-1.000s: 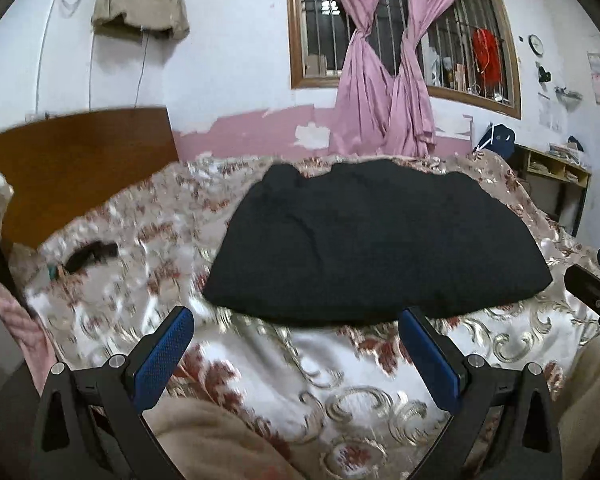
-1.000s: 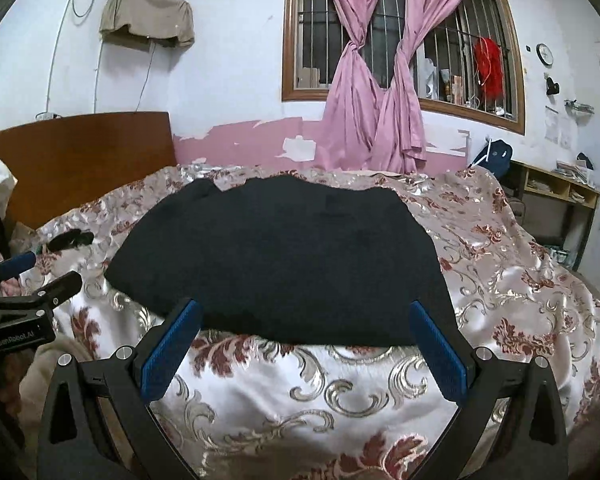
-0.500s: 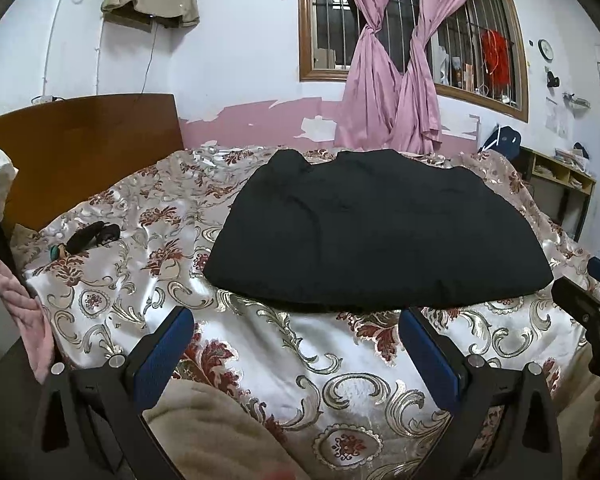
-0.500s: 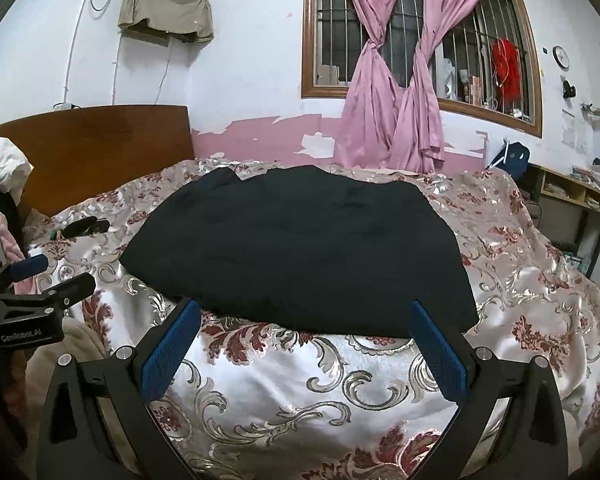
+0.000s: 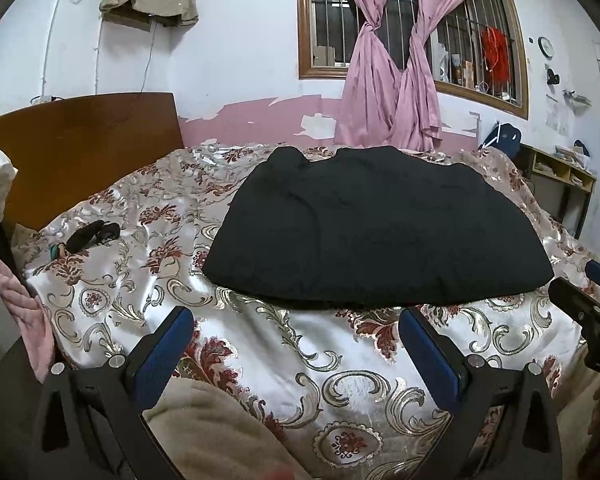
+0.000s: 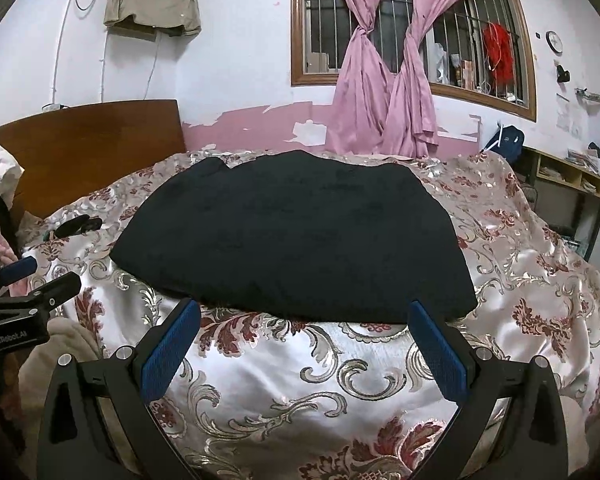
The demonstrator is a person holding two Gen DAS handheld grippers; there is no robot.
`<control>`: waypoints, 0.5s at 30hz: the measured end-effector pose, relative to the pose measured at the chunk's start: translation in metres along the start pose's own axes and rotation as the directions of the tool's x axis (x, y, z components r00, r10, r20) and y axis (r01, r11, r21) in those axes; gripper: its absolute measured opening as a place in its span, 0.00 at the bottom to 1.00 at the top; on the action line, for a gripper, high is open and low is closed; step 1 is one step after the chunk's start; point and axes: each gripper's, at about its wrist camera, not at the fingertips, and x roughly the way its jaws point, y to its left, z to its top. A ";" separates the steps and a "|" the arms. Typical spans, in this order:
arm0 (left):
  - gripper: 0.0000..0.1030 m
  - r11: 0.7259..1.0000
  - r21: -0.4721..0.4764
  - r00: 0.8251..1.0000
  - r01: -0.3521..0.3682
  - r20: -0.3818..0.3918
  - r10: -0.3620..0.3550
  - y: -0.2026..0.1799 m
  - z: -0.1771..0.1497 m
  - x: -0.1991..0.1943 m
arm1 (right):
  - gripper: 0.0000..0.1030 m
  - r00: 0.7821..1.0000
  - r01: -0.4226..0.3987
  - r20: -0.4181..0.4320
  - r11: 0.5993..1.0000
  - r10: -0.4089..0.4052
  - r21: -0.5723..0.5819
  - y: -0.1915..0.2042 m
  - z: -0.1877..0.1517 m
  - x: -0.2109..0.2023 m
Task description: Fold large clothes
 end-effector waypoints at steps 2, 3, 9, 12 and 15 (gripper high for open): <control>1.00 1.000 0.006 1.000 0.002 -0.001 -0.002 0.001 0.000 0.000 | 0.98 1.000 0.000 0.003 1.000 0.000 0.001 0.000 0.000 0.000; 1.00 1.000 0.008 1.000 0.003 -0.001 -0.003 0.001 0.000 0.000 | 0.98 1.000 0.001 0.003 1.000 -0.001 0.002 -0.001 0.000 0.000; 1.00 1.000 0.011 1.000 0.004 0.001 -0.004 0.000 0.000 0.000 | 0.99 1.000 0.005 0.001 1.000 -0.005 0.011 -0.002 0.000 0.000; 1.00 1.000 0.011 1.000 0.004 0.001 -0.004 0.000 0.000 0.000 | 0.98 1.000 0.005 0.001 1.000 -0.005 0.012 -0.002 0.000 0.000; 1.00 1.000 0.011 1.000 0.004 0.001 -0.004 0.000 0.000 0.000 | 0.98 1.000 0.004 0.003 1.000 -0.004 0.009 -0.004 0.001 0.000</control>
